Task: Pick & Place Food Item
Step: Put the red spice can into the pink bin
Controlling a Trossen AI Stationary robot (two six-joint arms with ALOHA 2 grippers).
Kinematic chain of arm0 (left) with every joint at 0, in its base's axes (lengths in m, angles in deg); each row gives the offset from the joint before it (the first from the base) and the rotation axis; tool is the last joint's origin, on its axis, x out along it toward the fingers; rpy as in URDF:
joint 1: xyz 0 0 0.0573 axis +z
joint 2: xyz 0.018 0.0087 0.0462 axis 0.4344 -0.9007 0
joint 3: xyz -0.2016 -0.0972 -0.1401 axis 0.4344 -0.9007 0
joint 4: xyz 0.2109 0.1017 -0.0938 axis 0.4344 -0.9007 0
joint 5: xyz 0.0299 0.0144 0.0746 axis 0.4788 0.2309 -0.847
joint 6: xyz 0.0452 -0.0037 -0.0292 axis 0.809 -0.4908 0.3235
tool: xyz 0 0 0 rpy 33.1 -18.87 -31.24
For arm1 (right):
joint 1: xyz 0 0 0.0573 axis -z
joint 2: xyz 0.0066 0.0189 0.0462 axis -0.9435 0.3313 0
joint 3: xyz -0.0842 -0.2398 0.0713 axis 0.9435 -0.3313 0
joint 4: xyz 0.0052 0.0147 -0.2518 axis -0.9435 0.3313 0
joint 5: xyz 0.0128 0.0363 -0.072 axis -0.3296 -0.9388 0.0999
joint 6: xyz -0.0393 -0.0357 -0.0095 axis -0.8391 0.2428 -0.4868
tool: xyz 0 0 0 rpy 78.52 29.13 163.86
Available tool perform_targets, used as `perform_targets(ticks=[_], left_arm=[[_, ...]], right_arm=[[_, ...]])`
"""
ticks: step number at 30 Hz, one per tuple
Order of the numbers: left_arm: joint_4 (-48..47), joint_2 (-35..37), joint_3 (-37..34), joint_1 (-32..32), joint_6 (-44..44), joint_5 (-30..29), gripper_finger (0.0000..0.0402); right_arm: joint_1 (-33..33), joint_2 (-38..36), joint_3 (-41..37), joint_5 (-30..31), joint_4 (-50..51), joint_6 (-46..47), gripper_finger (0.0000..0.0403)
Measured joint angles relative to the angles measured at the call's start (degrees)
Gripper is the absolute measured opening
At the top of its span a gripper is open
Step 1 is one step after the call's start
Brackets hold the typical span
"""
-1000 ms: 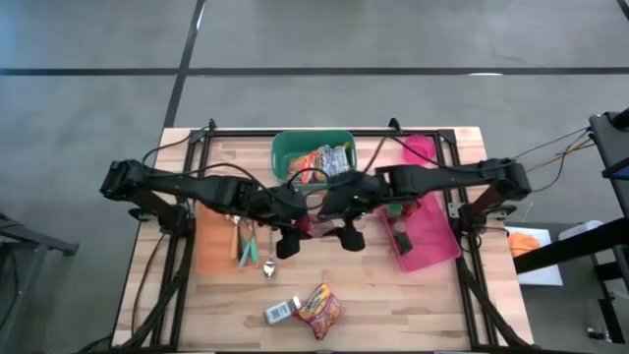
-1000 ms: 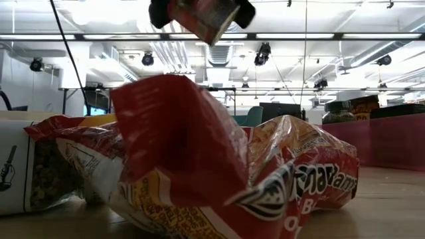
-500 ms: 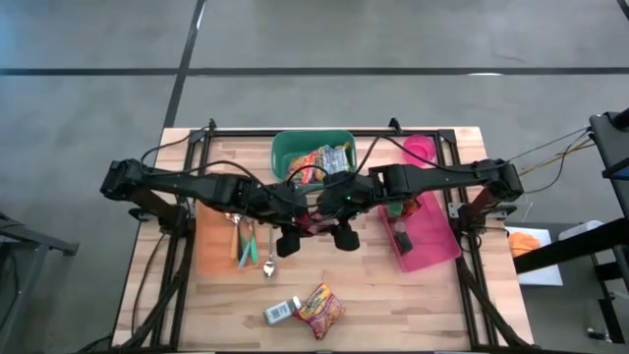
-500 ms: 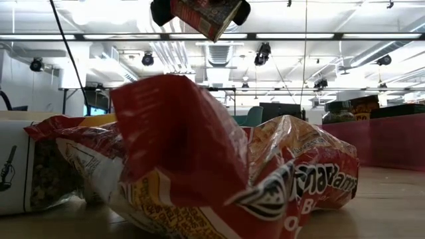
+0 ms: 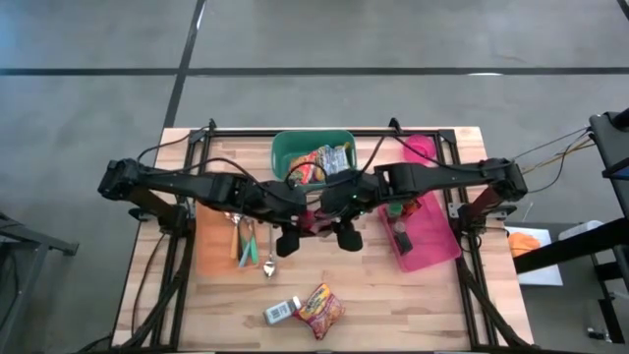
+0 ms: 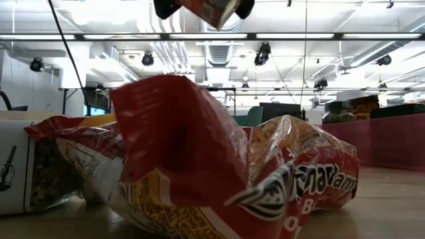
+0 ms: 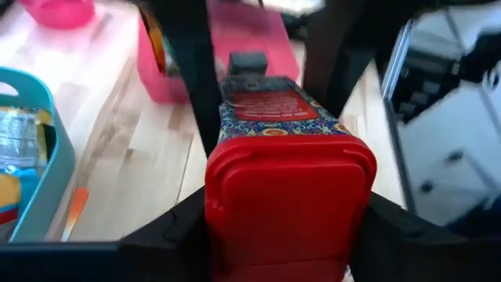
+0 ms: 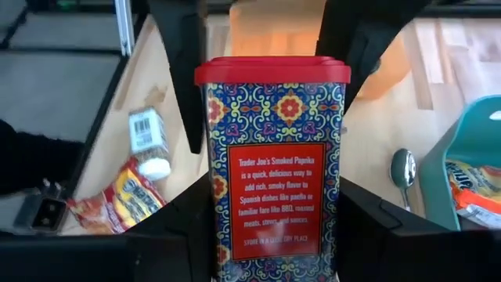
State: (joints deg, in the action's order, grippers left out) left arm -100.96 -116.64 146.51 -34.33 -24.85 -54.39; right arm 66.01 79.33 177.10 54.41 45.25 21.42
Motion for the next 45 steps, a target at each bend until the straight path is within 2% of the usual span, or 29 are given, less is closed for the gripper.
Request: perform_targets(ticks=[5, 9, 16, 20, 24, 27, 37, 45], left_arm=[[4.99, 3.84, 0.1, 0.06, -3.71, -0.56, 0.0312], [9.1, 6.76, 0.07, -0.08, -3.41, -1.65, 0.0341], [20.72, 9.64, -0.04, -0.88, 2.86, -7.1, 0.0344], [31.82, 8.47, -0.13, -0.96, 6.54, -10.29, 0.0344], [45.14, 5.93, -0.48, -0.9, 10.82, -10.87, 0.0344], [50.78, 4.13, -0.24, -0.74, 12.62, -11.53, 0.0345], [51.85, 3.1, -0.31, -0.43, 12.94, -14.58, 0.0345], [50.03, 2.76, -0.51, -0.25, 12.75, -14.07, 0.0346]], right_arm=[[0.04, -3.54, -0.07, 0.66, 0.47, 2.8, 0.0174], [0.02, -7.16, -0.12, 1.94, -1.6, 4.91, 0.0174], [0.04, -15.47, -0.11, 5.86, -11.62, 6.76, 0.0174], [-0.33, -19.01, -0.09, 10.15, -18.08, 6.45, 0.0174], [-0.34, -20.06, -0.09, 11.05, -20.48, 5.66, 0.0174], [-0.66, -19.64, -0.09, 11.05, -21.68, 5.67, 0.0174], [-2.36, -18.16, -0.09, 11.84, -23.63, 6.26, 0.0174], [-3.9, -18.73, -0.16, 10.51, -24.24, 5.86, 0.0174]])
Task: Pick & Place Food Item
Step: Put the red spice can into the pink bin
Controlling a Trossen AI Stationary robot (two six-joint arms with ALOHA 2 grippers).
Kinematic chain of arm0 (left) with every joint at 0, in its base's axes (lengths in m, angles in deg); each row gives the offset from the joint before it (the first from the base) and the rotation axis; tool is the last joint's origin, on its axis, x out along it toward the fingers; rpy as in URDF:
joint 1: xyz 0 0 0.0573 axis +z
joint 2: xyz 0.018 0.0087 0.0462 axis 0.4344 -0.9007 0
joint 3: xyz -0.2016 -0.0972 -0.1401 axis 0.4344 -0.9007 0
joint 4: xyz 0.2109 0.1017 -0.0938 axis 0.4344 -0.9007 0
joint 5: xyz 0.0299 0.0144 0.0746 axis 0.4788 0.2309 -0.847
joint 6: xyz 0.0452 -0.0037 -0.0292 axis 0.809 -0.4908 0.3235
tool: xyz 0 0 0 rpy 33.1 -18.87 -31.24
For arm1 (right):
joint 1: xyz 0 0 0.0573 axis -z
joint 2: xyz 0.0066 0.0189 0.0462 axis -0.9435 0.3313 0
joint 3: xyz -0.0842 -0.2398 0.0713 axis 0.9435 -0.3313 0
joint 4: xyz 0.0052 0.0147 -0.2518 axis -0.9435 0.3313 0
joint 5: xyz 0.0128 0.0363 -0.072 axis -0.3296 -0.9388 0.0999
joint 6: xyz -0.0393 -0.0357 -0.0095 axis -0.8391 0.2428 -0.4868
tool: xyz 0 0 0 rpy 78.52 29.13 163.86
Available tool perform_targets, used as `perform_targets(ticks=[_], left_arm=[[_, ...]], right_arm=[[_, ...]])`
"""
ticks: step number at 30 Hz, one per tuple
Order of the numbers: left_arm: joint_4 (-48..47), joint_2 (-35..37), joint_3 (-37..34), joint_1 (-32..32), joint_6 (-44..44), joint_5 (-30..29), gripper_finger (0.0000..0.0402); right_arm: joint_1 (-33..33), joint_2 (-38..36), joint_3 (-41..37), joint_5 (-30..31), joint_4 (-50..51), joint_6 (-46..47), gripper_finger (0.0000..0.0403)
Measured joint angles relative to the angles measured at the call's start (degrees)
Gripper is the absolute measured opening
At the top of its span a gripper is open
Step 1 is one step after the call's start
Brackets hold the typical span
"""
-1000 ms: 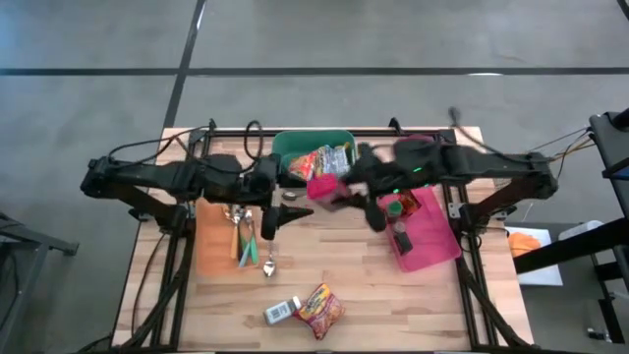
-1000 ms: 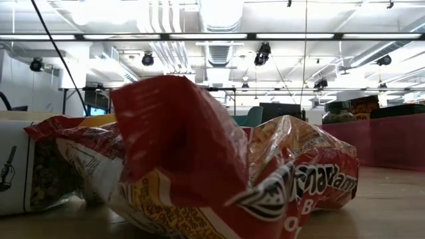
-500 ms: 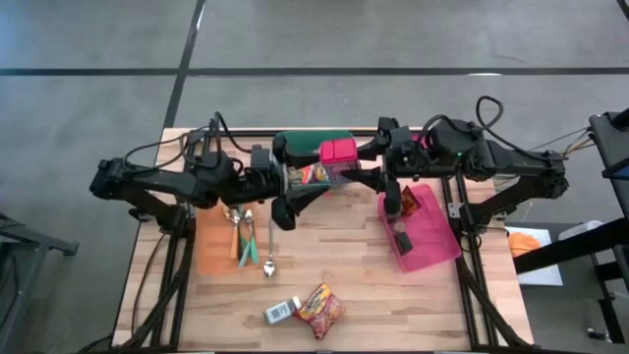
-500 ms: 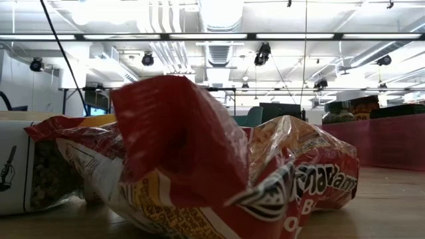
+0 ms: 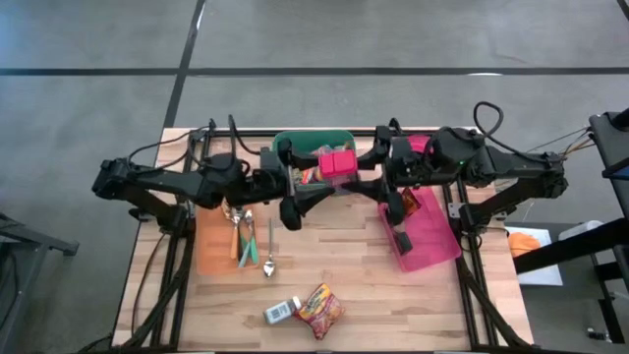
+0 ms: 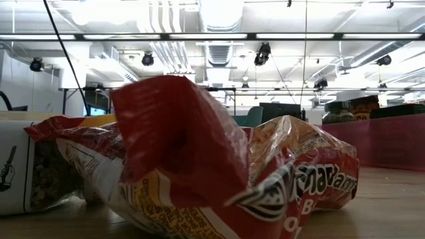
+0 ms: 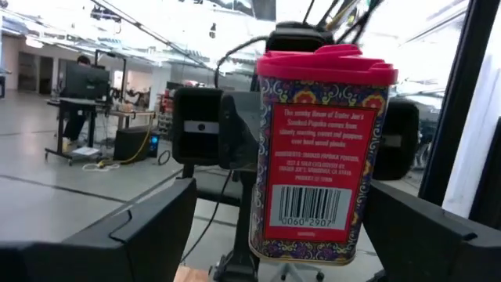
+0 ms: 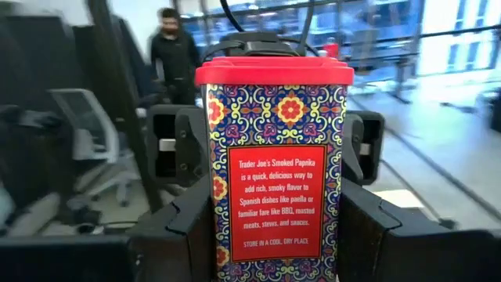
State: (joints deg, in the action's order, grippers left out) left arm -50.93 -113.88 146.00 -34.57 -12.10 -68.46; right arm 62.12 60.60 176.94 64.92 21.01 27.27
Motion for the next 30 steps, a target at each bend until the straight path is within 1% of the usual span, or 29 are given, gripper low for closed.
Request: perform_targets(ticks=[2, 7, 12, 18, 24, 27, 30], left_arm=[[-0.02, -0.02, -0.01, -0.1, -0.04, -0.84, 0.0346], [0.79, 0.04, 0.01, -0.06, -0.09, -0.54, 0.0346], [1.36, 0.04, 0.01, -0.06, -0.08, 1.83, 0.0346], [3.5, 0.15, 0.03, 0.03, -0.11, 6.15, 0.0346], [3.88, 0.23, 0.07, 0.01, 0.23, 6.58, 0.0345], [3.5, 0.2, 0.07, -0.01, 0.69, 6.85, 0.0332], [3.34, 0.17, 0.07, -0.02, 0.81, 7.74, 0.0297]], right_arm=[[-0.58, -0.01, -0.01, -0.95, -0.83, 0.03, 0.0174], [-1.31, -0.06, 0.0, 0.46, -0.88, -0.3, 0.0174], [-1.37, 0.49, 0.1, -0.26, -1.0, -0.19, 0.0174], [-1.42, 1.87, -0.01, -1.49, -0.49, -0.19, 0.0174], [-1.4, 2.37, -0.03, -2.08, -0.87, -0.16, 0.0174], [-1.37, 2.39, -0.03, -2.03, -0.85, -0.17, 0.0174], [-1.37, 2.39, -0.03, -1.88, -0.94, -0.21, 0.0174]])
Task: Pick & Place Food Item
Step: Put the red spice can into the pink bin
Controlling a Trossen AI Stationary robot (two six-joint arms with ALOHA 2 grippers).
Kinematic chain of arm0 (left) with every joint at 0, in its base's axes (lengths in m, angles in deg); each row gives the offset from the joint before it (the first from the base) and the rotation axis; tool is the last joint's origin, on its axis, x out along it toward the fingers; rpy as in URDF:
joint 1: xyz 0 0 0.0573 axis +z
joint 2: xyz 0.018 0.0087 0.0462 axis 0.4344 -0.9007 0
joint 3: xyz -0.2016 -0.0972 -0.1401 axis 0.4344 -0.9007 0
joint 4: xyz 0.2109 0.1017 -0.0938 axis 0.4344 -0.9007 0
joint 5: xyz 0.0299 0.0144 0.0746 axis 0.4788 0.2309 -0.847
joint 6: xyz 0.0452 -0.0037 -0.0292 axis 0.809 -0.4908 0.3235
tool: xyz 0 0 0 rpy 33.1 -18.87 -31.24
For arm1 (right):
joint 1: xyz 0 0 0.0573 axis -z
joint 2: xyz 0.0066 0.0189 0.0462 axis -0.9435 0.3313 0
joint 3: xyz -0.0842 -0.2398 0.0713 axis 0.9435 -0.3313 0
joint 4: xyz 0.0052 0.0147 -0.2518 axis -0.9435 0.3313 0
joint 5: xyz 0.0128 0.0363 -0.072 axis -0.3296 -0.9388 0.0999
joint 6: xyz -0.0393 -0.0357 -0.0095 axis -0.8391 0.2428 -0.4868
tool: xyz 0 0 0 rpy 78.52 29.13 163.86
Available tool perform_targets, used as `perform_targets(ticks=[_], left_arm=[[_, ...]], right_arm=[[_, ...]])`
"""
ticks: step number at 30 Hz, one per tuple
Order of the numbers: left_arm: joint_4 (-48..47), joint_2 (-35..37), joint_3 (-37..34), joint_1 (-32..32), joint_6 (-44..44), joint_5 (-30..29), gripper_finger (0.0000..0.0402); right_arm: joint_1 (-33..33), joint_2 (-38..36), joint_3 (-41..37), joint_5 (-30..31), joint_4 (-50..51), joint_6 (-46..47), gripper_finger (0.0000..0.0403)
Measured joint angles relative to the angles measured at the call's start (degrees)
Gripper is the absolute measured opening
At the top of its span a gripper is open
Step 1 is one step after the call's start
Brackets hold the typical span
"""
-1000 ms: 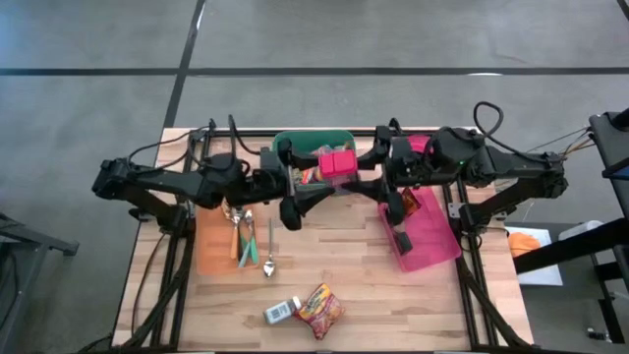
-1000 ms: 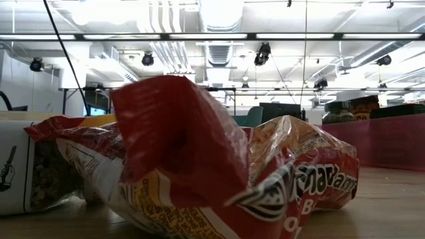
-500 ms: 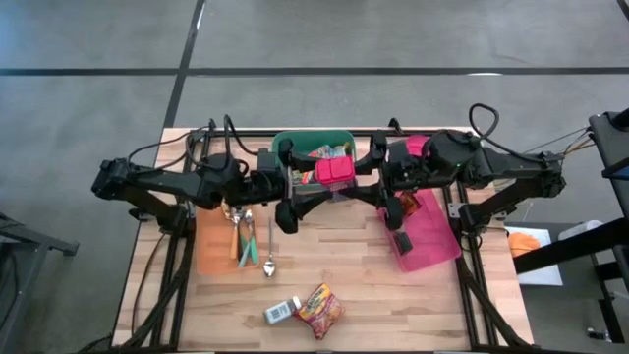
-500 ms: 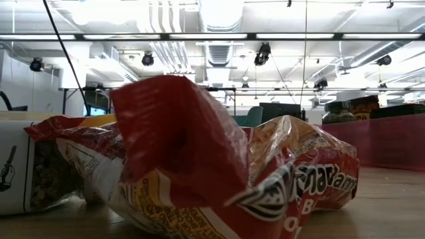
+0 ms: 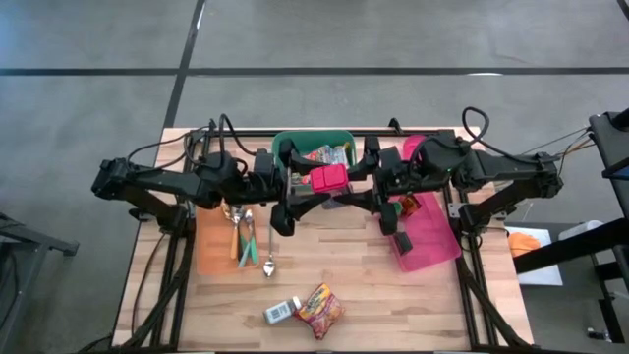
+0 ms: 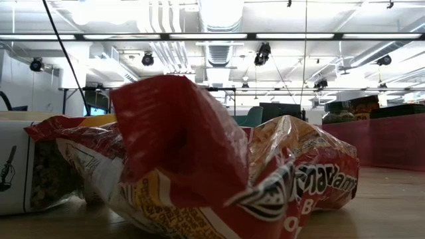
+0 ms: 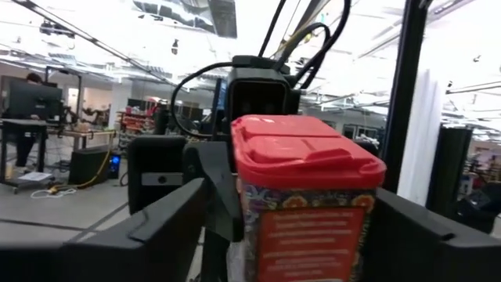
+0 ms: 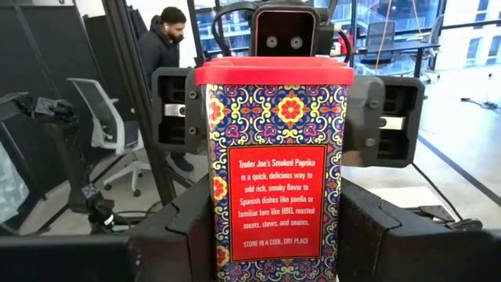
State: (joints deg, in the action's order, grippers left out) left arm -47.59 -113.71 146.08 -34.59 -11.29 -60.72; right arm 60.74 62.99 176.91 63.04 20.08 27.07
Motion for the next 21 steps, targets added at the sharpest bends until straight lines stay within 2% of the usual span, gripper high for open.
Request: perform_targets(ticks=[7, 13, 18, 21], left_arm=[[-0.17, -0.04, 0.0, 0.0, 0.44, 1.3, 0.0171], [-0.2, -0.03, 0.04, 0.0, 0.41, 1.15, 0.0168], [-1.82, -0.03, 0.09, 0.0, -0.16, 1.48, 0.0168], [-6.28, 0.96, 0.09, -0.07, -3.4, 1.44, 0.0168]], right_arm=[[0.03, -0.04, 0.0, 0.73, -0.07, -0.62, 0.0174], [0.04, -0.09, 0.0, 0.7, 0.0, -0.34, 0.0181], [0.0, -0.09, 0.0, -0.18, 0.6, -0.17, 0.0251], [0.0, -0.17, 0.0, -0.21, 2.77, 0.03, 0.0278]])
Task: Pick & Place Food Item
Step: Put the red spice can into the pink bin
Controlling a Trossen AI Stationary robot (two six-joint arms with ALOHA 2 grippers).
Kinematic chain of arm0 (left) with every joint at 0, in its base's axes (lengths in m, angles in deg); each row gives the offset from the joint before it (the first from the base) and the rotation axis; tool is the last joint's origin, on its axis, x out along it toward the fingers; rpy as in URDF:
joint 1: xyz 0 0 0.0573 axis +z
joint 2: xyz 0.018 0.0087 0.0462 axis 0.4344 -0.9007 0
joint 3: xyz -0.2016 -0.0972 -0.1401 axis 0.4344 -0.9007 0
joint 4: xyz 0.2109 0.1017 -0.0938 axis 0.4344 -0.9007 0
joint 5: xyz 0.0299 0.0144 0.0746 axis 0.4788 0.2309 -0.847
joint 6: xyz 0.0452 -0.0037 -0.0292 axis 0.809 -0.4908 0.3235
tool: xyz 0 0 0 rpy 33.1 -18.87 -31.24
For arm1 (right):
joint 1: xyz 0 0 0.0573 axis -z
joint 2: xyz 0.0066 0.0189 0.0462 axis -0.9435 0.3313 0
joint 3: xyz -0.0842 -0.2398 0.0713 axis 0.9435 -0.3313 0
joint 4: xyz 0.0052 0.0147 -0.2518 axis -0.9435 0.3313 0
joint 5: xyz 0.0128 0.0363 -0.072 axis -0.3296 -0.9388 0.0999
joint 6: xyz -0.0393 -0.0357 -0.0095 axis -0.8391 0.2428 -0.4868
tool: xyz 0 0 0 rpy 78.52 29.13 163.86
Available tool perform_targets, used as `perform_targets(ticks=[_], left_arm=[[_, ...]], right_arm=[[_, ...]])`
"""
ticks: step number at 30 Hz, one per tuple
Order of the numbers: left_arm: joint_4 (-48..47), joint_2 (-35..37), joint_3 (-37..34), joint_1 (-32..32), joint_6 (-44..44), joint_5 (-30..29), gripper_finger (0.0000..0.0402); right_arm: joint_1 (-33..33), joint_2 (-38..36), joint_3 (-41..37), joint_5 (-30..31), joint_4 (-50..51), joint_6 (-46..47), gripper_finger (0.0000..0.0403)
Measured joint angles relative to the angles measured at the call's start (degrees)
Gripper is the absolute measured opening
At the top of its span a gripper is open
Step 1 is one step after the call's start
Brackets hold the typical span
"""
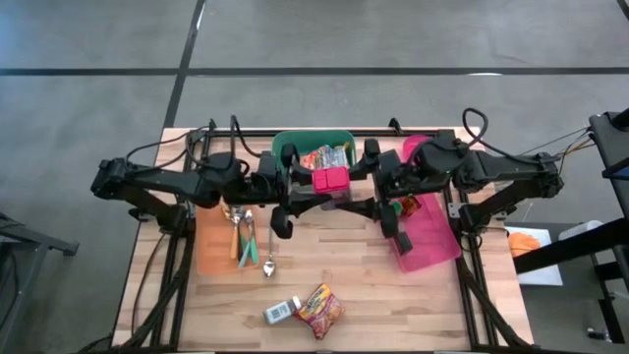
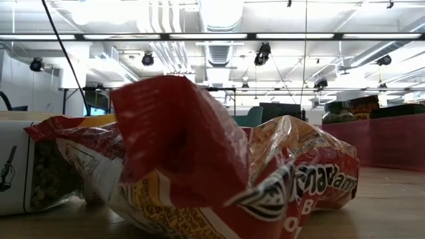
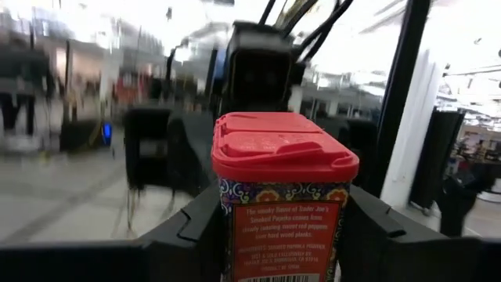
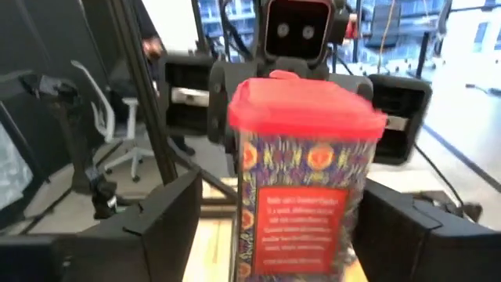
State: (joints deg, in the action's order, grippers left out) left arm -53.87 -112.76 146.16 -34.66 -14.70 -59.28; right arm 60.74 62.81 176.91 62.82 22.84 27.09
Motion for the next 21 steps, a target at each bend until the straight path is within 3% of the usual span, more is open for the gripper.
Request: perform_targets(ticks=[11, 21], left_arm=[[-31.18, 4.0, 2.97, 0.0, -11.93, 1.04, 0.0168], [-33.82, 2.07, 3.02, -0.02, -10.49, 2.96, 0.0168]], right_arm=[[0.39, 1.12, 2.51, 0.42, 18.23, 0.64, 0.0297], [2.08, 6.57, 10.09, -0.04, 27.93, -2.36, 0.0297]])
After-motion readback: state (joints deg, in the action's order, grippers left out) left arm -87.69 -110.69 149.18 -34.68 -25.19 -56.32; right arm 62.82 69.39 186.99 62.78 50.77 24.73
